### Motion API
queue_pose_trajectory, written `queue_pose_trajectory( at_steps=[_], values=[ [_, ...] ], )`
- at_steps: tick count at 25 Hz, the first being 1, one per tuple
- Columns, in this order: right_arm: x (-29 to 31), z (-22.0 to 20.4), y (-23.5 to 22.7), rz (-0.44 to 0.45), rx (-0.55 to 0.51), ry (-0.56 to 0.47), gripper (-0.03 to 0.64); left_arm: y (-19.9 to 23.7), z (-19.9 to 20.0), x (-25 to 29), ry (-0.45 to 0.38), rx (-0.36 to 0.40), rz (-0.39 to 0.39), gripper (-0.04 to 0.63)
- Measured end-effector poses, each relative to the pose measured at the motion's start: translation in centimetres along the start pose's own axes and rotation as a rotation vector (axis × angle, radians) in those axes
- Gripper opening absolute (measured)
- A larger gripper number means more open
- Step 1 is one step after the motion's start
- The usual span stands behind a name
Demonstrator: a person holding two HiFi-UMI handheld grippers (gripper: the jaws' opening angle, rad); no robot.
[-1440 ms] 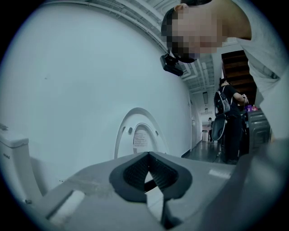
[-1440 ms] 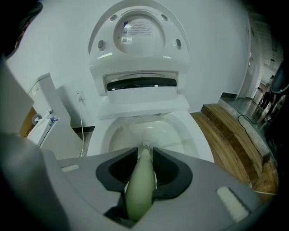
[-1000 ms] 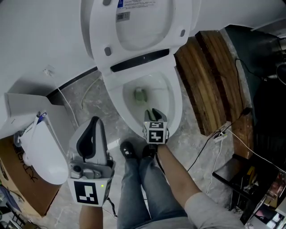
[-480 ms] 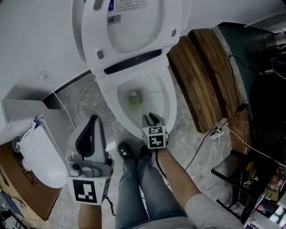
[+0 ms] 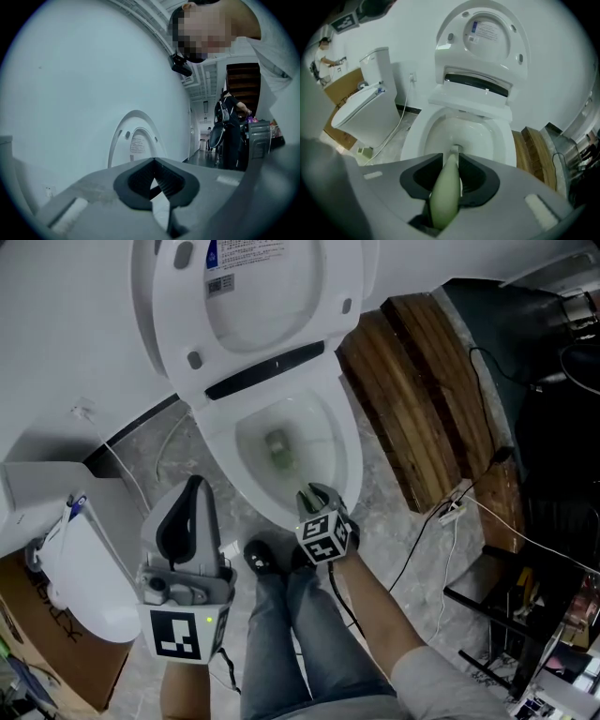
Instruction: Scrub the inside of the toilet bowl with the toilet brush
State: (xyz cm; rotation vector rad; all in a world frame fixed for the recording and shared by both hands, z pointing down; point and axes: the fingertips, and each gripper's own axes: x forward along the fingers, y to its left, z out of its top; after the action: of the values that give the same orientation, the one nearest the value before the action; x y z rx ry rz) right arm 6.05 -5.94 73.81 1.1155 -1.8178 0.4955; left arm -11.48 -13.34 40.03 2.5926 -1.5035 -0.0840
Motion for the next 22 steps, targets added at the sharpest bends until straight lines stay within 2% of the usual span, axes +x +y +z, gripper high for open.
queue_pose_trajectory(
  at_steps=[7,11,17,22],
  values=[
    [-0.4,-0.9,0.3,-0.014,-0.240,0.032,0.104,-0.6,0.4,0.5,-0.027,-0.018,-0.031,0.003],
    [-0.5,-1.1,-0.6,-0.021,-0.271,0.035,0.104,-0.5,-0.3,0.7,0.011,0.002,-0.010,0.003],
    [-0.4,-1.1,-1.4,0.001,-0.376,0.037,0.106,-1.1,-0.5,1.0,0.023,0.014,0.025,0.003],
    [-0.2,-0.3,-2.3,0.017,-0.414,0.021,0.104,-1.8,-0.5,1.2,0.023,0.008,0.055,0.003]
  ],
)
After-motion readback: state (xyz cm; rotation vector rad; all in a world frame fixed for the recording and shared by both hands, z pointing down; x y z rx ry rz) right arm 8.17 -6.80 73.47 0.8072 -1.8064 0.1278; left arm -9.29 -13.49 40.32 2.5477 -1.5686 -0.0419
